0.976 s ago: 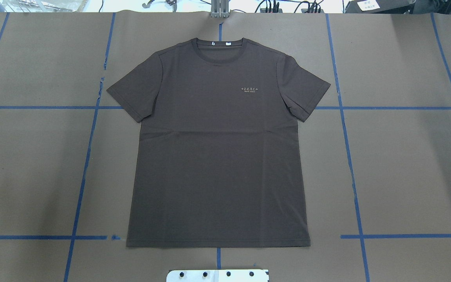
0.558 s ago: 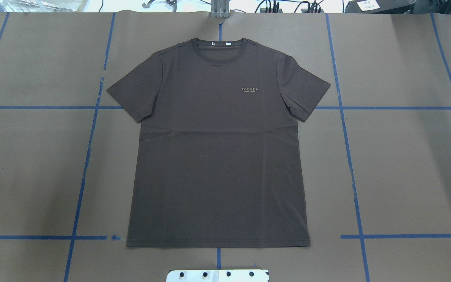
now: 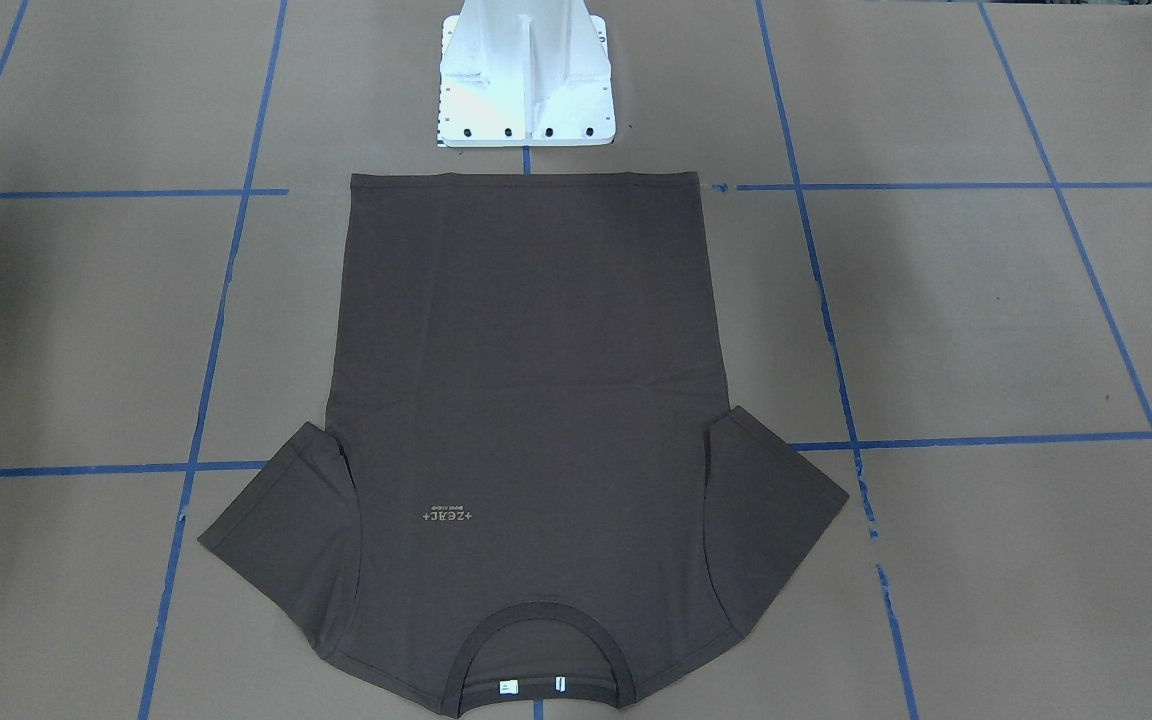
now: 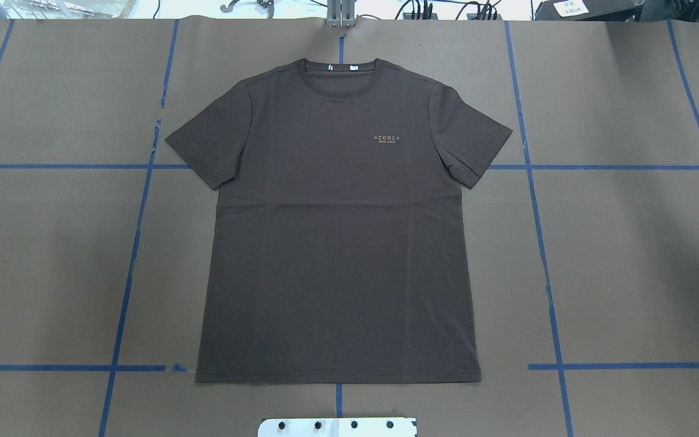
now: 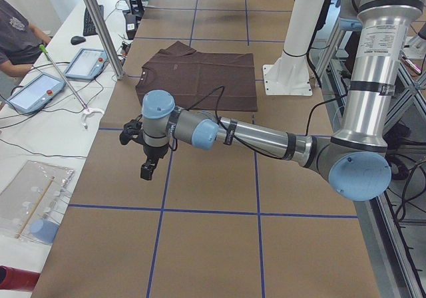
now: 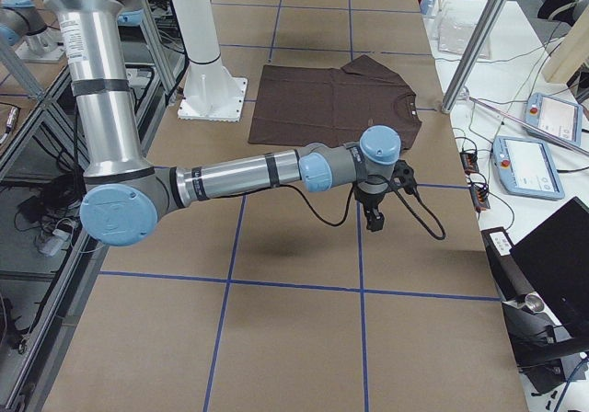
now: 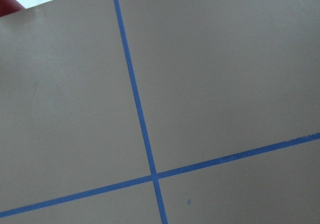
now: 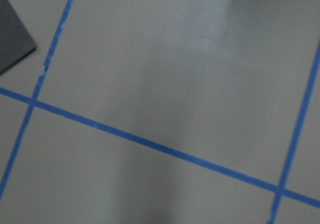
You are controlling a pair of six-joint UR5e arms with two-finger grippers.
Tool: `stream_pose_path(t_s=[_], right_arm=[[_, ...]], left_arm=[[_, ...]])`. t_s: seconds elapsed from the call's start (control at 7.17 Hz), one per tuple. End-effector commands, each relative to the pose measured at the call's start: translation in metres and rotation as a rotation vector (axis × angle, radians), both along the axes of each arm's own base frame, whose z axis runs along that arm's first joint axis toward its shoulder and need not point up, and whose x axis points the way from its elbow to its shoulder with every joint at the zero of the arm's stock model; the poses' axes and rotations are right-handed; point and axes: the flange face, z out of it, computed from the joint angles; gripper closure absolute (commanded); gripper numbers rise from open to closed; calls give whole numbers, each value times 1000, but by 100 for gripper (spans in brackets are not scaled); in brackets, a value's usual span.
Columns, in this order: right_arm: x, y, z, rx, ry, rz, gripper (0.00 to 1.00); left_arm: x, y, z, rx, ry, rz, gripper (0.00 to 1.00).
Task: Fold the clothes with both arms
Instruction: 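Move the right gripper over the sleeve nearest it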
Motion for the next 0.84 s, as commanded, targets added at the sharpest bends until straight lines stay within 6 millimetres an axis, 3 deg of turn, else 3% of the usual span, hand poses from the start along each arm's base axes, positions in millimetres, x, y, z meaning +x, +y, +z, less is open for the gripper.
stream_pose_path(t_s=[0.0, 0.14, 0.28, 0.42, 0.7], right_arm=[[-120, -51, -55, 7, -59, 12, 0], [-173, -71, -72, -17, -25, 36, 0], [-194, -90, -82, -22, -12, 37, 0], [-212, -90, -87, -1, -23, 17, 0], [-248, -82, -76, -47, -39, 90, 0]], left_arm=[[34, -3, -12, 67, 3, 59, 0], [36, -10, -26, 123, 21, 55, 0], [36, -11, -26, 114, 25, 46, 0], [46, -14, -30, 106, 28, 46, 0], [54, -10, -27, 115, 39, 48, 0]])
